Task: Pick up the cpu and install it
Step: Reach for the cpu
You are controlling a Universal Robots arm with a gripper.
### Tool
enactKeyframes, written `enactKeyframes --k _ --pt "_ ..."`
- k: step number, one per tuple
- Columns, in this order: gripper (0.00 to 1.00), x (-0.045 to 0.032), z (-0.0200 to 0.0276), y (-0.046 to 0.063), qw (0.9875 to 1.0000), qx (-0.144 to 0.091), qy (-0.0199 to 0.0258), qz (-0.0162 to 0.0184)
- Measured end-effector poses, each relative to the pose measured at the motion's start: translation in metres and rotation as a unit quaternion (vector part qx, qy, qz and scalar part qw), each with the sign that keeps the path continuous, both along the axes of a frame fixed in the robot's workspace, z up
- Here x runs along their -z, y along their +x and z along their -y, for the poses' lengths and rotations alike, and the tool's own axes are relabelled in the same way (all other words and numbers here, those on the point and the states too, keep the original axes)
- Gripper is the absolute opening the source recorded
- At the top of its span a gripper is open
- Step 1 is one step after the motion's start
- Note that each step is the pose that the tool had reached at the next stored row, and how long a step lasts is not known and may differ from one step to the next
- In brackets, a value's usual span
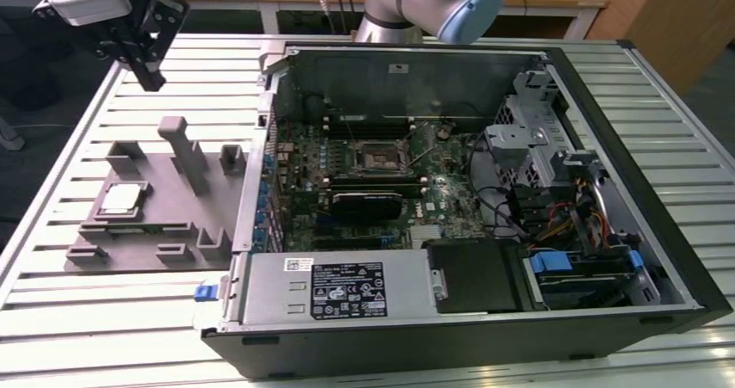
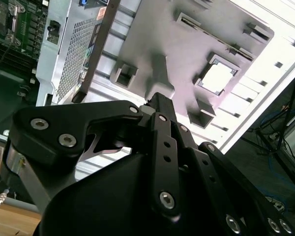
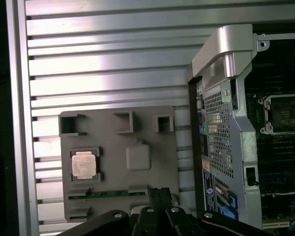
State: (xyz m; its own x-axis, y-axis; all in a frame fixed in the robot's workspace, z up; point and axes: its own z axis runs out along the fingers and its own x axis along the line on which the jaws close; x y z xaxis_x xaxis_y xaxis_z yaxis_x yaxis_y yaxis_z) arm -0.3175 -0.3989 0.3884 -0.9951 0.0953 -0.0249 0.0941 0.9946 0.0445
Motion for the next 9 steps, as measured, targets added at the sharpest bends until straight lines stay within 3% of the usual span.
enactKeyframes --k 9 --pt "0.11 0.0082 0.0000 -0.0057 1.0000 0.001 0.0000 0.0000"
